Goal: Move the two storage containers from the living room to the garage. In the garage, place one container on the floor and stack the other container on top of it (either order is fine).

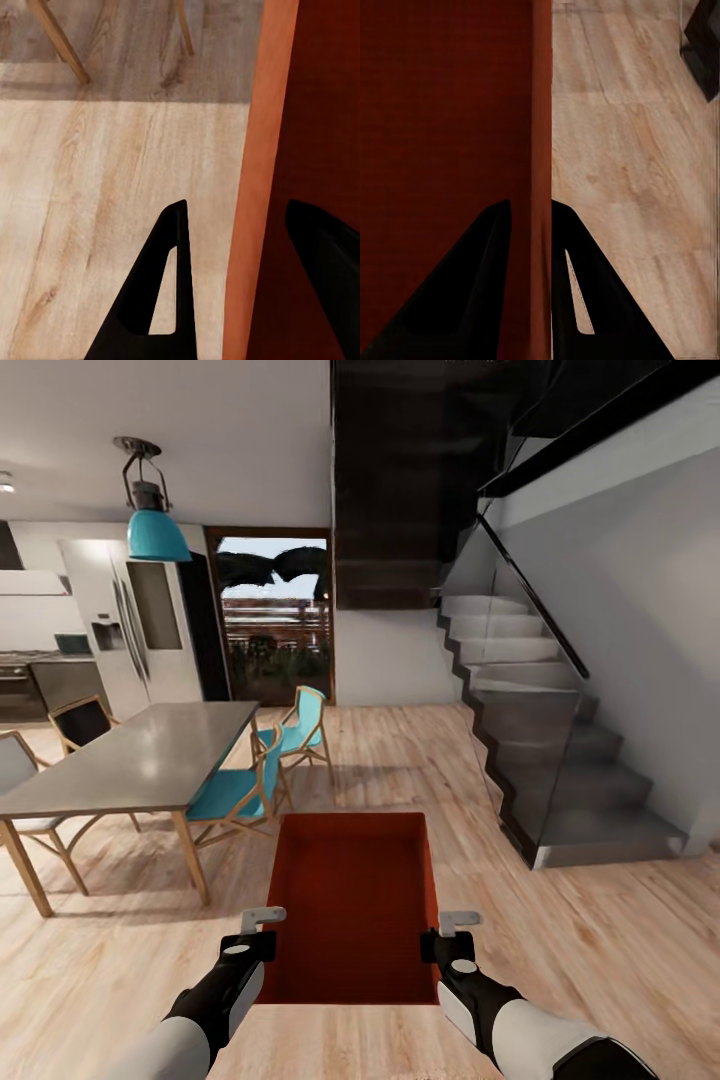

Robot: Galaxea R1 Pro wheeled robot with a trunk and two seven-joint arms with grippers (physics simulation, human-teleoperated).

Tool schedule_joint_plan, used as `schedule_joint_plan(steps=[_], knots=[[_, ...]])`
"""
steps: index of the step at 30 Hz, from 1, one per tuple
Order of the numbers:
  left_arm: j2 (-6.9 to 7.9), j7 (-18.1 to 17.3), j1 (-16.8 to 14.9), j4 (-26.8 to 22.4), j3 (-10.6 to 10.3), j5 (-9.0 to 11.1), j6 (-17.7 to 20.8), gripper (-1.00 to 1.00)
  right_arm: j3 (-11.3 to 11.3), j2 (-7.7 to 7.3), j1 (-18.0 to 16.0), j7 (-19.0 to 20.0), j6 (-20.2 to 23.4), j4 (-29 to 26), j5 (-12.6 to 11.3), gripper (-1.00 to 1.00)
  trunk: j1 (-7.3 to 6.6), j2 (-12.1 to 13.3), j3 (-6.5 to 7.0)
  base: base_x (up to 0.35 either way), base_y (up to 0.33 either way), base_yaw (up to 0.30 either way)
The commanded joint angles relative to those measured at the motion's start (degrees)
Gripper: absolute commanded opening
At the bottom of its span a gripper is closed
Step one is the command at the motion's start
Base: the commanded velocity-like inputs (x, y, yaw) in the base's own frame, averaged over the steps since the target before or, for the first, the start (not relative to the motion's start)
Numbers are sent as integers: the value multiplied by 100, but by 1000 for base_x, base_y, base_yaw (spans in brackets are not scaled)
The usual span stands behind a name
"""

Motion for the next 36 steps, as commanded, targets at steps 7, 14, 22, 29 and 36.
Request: schedule_joint_plan(steps=[7,14,22,29,36], knots=[[-3,11,0,-14,51,-59,41,-100,-116,1,-10,-14,-35,0,-42,-100,2,-10,-11,0,0,-283],[-3,11,0,-14,51,-59,41,-100,-117,-3,-10,-14,-35,2,-42,-100,2,-10,-11,0,0,-283],[-3,11,0,-14,51,-59,41,-100,-116,1,-8,-14,-35,3,-42,-100,2,-10,-11,0,0,-283],[-3,11,0,-14,51,-59,41,-100,-116,1,-10,-16,-35,3,-42,-100,2,-10,-11,0,0,-283],[-3,11,0,-14,51,-59,41,-100,-116,1,-10,-16,-35,2,-42,-100,2,-10,-11,0,0,-283]])
